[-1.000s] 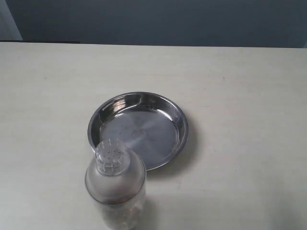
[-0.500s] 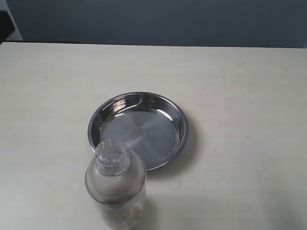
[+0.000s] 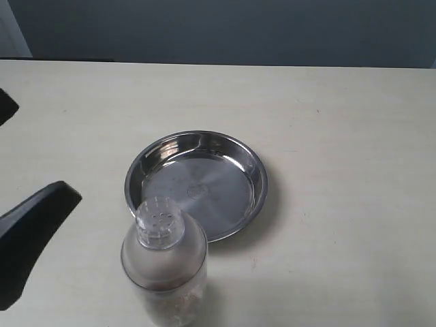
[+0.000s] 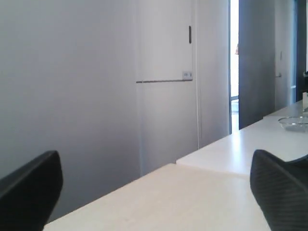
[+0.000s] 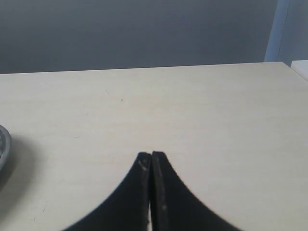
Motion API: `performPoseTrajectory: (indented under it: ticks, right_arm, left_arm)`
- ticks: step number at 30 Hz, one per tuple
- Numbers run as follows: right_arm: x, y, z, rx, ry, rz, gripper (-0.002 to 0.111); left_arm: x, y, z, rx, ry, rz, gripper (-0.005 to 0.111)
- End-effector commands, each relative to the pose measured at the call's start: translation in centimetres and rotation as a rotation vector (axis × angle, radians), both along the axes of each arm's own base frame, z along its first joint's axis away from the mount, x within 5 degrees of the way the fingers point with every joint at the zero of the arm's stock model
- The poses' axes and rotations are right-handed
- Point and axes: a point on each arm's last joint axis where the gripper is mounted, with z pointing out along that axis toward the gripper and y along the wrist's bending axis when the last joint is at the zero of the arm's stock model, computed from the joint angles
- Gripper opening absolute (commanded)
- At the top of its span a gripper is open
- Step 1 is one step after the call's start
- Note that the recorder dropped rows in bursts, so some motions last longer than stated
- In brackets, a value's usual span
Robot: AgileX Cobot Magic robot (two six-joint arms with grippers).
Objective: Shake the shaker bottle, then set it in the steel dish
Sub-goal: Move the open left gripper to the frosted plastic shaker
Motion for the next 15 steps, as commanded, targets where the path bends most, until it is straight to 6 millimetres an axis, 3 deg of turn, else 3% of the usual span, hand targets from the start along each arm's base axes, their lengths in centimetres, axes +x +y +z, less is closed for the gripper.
performPoseTrajectory:
  ticks: [1, 5, 15]
  right_arm:
    - [0.0, 0.0, 0.1, -0.002, -0.015, 0.004, -0.001]
    - [0.0, 0.0, 0.1, -0.002, -0.015, 0.004, -0.001]
    - [0.0, 0.0, 0.1, 0.0, -0.015, 0.004, -0.001]
  left_arm:
    - [0.7, -1.3, 1.0, -0.019, 0.0, -0.065, 0.106]
    - [1.2, -3.4, 0.7, 0.061, 0.002, -0.194, 0.106]
    - [3.6, -6.0, -1.7, 0.058, 0.101, -0.263, 0.105]
